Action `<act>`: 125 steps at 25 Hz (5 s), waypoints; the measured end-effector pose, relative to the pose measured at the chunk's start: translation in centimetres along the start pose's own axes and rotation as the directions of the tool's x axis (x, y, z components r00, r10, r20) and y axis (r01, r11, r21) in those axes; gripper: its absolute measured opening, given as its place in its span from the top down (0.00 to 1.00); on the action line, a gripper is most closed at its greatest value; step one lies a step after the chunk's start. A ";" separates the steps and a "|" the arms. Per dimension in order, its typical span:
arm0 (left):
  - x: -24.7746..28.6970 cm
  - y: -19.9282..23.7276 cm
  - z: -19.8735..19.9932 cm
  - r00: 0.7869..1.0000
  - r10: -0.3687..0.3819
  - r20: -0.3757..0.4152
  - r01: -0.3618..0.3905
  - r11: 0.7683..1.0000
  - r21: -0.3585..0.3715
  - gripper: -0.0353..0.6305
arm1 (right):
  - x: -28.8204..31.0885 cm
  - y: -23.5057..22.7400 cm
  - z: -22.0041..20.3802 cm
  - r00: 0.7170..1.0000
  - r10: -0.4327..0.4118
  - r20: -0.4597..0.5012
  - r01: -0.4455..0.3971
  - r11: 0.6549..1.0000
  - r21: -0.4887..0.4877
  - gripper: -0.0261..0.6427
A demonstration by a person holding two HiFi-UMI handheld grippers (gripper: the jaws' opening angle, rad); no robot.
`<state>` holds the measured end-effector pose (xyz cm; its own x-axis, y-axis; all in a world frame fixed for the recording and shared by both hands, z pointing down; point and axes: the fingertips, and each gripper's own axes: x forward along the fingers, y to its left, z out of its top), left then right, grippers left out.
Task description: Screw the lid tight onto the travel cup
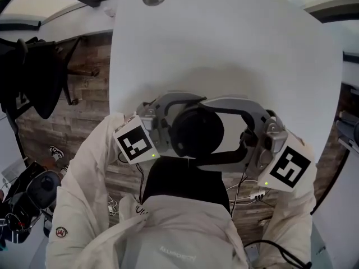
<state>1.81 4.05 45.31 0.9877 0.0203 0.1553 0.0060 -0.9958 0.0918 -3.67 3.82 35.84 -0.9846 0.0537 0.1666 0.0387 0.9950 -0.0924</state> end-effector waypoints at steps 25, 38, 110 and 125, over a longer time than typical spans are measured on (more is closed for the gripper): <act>1.0 2.2 -0.3 0.796 0.604 -0.043 -0.606 0.793 -0.066 0.35 | -3.0 -1.4 -0.1 0.380 -0.924 0.046 0.899 0.381 0.215 0.37; 0.6 1.0 0.3 0.975 0.222 0.024 -0.222 0.975 -0.003 0.35 | -3.5 0.1 0.8 0.941 -0.326 0.092 0.322 0.945 0.059 0.37; 0.4 2.1 0.1 0.891 0.453 0.008 -0.453 0.891 0.000 0.35 | -1.6 -0.5 -0.7 0.730 -0.677 0.100 0.659 0.735 0.160 0.36; 0.6 2.3 0.1 0.872 0.489 -0.013 -0.488 0.872 0.025 0.35 | -1.7 -0.2 -0.9 0.696 -0.710 0.109 0.693 0.703 0.158 0.36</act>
<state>2.47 1.81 45.48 0.8625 -0.4678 0.1930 -0.4731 -0.8808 -0.0203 -1.82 3.58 36.41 -0.7311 -0.6782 0.0750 -0.6821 0.7237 -0.1047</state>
